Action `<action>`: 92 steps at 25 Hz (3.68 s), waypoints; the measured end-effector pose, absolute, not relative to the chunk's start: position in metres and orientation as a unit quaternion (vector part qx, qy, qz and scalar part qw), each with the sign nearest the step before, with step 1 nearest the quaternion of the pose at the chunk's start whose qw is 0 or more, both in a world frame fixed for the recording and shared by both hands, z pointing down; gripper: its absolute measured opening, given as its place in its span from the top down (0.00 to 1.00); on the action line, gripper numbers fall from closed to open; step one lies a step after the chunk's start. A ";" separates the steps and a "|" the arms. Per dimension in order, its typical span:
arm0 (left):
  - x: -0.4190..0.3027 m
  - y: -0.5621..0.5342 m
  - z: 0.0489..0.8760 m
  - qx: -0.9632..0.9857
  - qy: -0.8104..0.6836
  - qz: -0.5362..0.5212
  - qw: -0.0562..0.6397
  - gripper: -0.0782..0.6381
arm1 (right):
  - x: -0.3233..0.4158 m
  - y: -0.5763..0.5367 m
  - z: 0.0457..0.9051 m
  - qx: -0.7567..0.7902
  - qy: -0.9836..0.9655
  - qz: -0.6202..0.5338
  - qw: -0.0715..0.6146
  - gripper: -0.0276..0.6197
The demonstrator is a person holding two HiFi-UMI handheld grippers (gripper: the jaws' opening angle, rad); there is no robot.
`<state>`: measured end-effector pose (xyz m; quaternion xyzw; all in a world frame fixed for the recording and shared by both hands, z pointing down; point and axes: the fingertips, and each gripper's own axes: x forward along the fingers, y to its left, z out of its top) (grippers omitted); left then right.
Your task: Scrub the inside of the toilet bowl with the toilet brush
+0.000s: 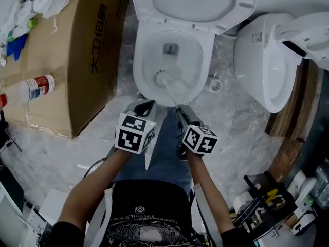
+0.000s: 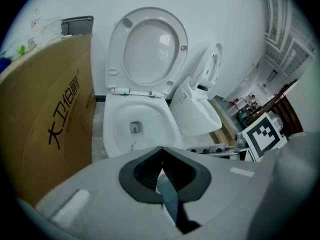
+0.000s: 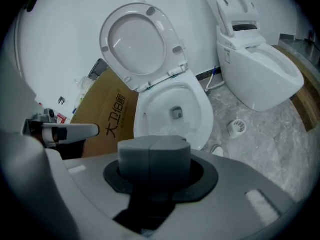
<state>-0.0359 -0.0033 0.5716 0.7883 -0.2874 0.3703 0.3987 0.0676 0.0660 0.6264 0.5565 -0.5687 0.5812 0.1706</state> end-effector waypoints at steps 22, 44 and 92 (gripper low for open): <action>-0.041 -0.016 0.591 0.741 -0.365 0.348 0.444 0.90 | 0.094 -0.021 0.662 0.505 -0.617 0.556 0.235 0.73; -0.054 -0.022 0.595 0.738 -0.365 0.352 0.445 0.90 | 0.152 -0.078 0.665 0.565 -0.598 0.516 0.237 0.73; -0.035 -0.006 0.590 0.761 -0.306 0.384 0.424 0.90 | 0.102 -0.013 0.691 0.567 -0.545 0.587 0.191 0.73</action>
